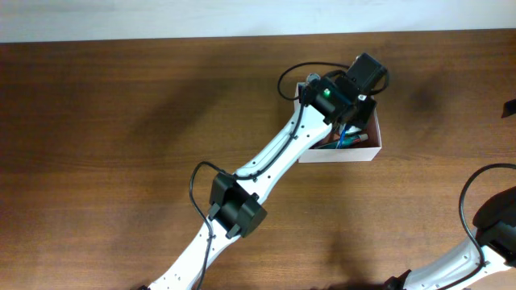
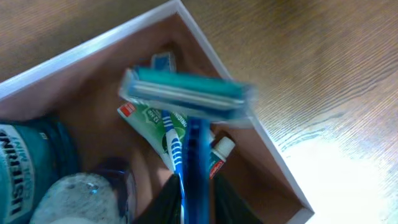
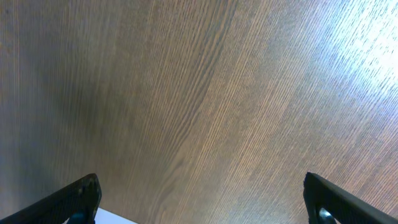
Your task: Pack container
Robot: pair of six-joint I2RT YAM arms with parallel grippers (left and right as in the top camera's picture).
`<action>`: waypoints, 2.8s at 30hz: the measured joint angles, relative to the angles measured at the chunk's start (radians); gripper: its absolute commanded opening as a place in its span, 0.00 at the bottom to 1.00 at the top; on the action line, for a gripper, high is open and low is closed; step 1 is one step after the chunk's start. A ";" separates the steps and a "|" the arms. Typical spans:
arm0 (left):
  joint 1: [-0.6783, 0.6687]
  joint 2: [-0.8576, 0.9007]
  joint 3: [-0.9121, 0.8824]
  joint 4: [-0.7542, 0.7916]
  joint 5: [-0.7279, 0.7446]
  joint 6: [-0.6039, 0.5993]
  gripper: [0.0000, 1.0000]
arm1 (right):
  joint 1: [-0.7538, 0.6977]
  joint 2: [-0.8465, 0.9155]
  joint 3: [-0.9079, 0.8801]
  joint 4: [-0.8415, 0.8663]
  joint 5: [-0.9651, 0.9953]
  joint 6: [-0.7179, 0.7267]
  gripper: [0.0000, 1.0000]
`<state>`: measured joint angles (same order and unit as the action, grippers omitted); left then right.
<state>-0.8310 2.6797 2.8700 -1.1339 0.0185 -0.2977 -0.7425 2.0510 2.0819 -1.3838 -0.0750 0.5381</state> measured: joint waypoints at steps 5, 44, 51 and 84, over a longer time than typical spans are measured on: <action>0.000 0.005 0.000 0.001 0.000 -0.005 0.43 | 0.000 0.000 0.000 0.000 0.000 -0.001 0.99; 0.232 -0.575 0.002 -0.270 -0.237 0.171 0.99 | 0.000 0.000 0.000 0.000 0.000 -0.001 0.99; 0.515 -0.583 0.002 -0.273 -0.283 0.171 0.99 | 0.000 0.000 0.000 0.000 0.000 0.000 0.99; 0.962 -0.538 0.002 -0.550 -0.293 0.172 0.99 | 0.000 0.000 0.000 0.000 0.000 -0.001 0.99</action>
<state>0.1314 2.1414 2.8723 -1.6840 -0.2741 -0.1257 -0.7429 2.0510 2.0819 -1.3838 -0.0753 0.5373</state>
